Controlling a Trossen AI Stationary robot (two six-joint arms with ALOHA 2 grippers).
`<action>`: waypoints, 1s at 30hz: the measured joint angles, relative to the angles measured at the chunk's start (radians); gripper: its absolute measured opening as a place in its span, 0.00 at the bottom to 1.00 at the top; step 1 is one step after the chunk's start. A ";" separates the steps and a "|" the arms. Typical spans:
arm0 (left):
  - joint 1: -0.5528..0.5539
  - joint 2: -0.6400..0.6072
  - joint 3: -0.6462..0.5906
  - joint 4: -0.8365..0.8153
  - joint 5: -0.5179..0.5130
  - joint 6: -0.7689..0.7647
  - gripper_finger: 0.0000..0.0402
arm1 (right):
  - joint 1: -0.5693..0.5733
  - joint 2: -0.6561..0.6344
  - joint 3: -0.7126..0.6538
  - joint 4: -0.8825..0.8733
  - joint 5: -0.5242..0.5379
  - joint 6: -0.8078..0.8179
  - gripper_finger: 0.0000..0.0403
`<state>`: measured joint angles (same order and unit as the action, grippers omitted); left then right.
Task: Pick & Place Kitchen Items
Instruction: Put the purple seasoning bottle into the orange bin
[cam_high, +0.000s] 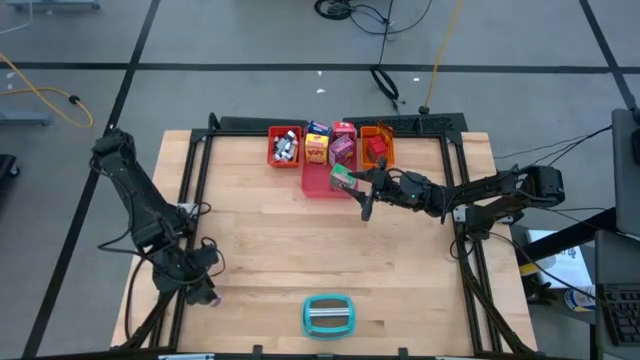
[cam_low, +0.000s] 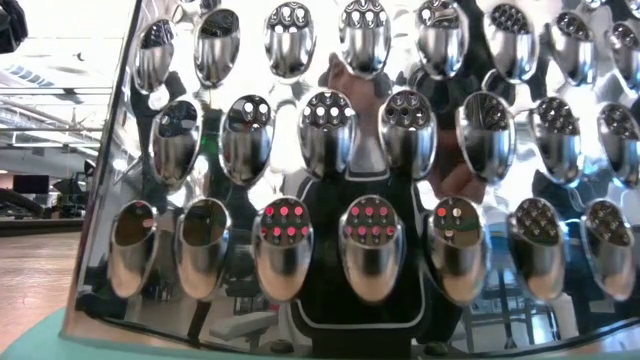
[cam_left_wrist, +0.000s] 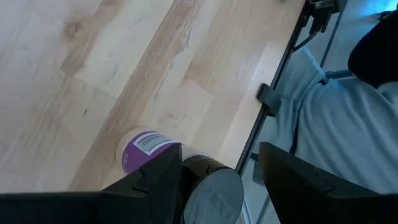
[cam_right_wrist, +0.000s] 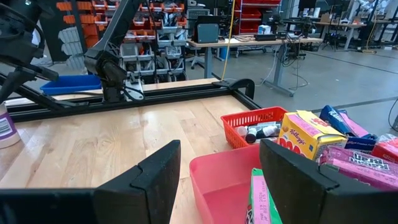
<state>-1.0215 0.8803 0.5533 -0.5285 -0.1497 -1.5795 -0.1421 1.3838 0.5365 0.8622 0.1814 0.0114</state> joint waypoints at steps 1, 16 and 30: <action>0.004 0.000 0.000 0.001 0.000 0.001 0.54 | 0.000 0.000 0.000 0.000 0.000 0.001 0.52; 0.022 0.000 0.000 0.008 -0.026 0.067 0.54 | -0.014 -0.016 -0.010 0.094 0.461 0.149 0.52; -0.012 0.000 0.001 0.052 0.040 0.253 0.54 | -0.027 -0.027 -0.014 0.112 0.495 0.149 0.52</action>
<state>-1.0338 0.8803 0.5545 -0.4768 -0.1102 -1.3268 -0.1688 1.3567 0.5224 0.9745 0.6762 0.1604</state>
